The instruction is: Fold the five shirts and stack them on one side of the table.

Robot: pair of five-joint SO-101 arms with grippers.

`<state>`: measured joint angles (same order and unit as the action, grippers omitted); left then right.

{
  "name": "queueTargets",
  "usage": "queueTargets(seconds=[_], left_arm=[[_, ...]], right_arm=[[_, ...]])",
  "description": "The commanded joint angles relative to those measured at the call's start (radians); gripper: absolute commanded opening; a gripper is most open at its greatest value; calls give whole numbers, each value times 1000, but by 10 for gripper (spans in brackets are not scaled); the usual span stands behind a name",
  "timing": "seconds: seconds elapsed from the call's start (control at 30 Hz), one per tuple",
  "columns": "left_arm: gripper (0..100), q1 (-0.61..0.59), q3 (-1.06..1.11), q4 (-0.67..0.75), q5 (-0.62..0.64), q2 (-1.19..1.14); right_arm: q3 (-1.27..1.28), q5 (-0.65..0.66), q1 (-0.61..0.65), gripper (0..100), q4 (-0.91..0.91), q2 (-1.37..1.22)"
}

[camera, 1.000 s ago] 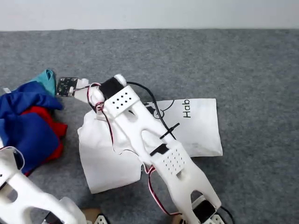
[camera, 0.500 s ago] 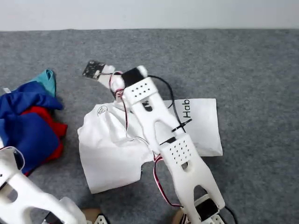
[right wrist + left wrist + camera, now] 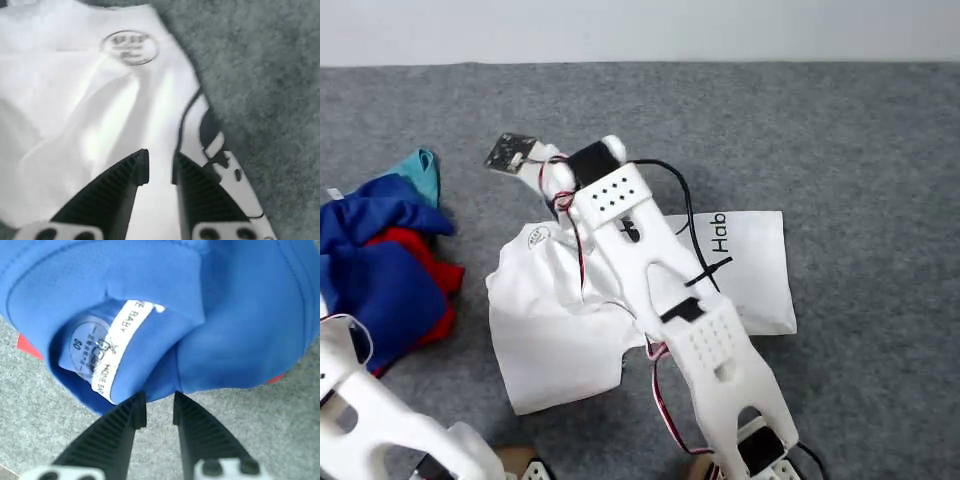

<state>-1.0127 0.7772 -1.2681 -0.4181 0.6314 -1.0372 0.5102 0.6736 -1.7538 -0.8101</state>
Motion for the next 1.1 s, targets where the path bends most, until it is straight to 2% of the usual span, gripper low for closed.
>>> queueTargets(seconds=[0.0, 0.2, 0.5, 0.73, 0.97, 1.07], left_arm=[[101, 8, -4, 17, 0, 15], [101, 8, -4, 20, -2, 15], [101, 18, -4, 20, -48, 15], [101, 18, -4, 20, -92, 15], [101, 18, -4, 20, -133, 15], [101, 18, -4, 21, -135, 15]], right_arm=[[180, -35, 45, 155, -44, 225], [370, -35, 131, 169, -42, 358], [393, -92, 245, 169, -41, 349], [385, -86, 214, 167, -39, 229], [385, -80, 131, 165, 24, 124], [385, -15, 101, 117, 33, 104]])
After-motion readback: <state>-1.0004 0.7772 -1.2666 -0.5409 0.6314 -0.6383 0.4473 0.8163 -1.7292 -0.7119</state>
